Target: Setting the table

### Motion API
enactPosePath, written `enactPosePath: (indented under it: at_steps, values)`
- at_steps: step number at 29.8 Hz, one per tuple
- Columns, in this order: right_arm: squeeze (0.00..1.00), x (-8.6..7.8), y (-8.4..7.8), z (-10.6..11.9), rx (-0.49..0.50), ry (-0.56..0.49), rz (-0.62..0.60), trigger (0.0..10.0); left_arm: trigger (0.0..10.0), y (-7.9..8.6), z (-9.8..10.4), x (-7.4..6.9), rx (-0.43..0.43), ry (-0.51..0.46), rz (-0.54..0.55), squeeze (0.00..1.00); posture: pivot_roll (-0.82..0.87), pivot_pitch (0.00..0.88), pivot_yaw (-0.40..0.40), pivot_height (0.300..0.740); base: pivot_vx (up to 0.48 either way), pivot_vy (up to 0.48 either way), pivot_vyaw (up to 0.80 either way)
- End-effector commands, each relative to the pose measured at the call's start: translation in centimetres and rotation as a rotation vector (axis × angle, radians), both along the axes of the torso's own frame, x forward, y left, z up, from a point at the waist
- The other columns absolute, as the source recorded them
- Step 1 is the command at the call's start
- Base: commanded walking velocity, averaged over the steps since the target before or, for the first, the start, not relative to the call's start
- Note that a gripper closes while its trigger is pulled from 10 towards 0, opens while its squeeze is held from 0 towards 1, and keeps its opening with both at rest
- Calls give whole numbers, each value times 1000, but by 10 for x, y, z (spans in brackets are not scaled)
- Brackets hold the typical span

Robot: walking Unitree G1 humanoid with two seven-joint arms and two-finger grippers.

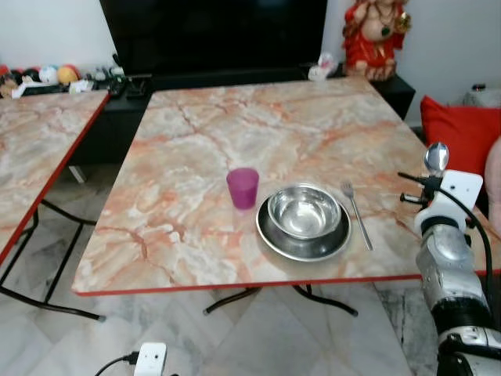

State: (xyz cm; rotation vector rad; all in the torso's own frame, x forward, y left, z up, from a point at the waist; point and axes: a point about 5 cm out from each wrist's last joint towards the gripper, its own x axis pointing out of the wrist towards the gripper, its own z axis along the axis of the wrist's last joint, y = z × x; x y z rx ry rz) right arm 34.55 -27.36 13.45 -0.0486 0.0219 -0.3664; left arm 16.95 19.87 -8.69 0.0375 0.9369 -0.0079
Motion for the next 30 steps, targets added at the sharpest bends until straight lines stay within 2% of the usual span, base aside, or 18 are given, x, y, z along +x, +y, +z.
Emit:
enactPosePath:
  at_steps: [1,4,9,11,14,19,24,30]
  values:
    - [0,3,4,2,1,0,19,10000,10000,5,-2,-5,11,23,4,0,28,19,11,736,319,0,0]
    - [0,3,3,1,0,16,25,10000,10000,4,-2,-5,9,22,5,0,26,20,10,736,322,0,0]
    - [0,1,1,-4,-27,74,57,10000,10000,4,-2,-4,-2,20,6,0,26,20,10,736,0,0,0]
    - [0,-1,-2,-5,-67,94,67,10000,10000,4,-2,-4,-1,20,6,0,26,20,10,736,0,0,0]
    - [0,-3,-4,-6,-59,103,86,10000,10000,4,-2,-4,-1,20,7,0,24,23,8,736,0,0,0]
    - [0,-14,-13,-13,-95,184,166,10000,10000,4,-2,-5,0,21,8,0,22,26,8,736,0,0,0]
    - [0,-27,-28,-21,-111,264,180,10000,10000,4,-2,-5,1,23,5,0,16,27,10,736,0,0,0]
    - [0,-28,-11,-31,-71,263,233,10000,10000,4,-2,-4,3,25,-2,0,13,27,11,736,0,0,0]
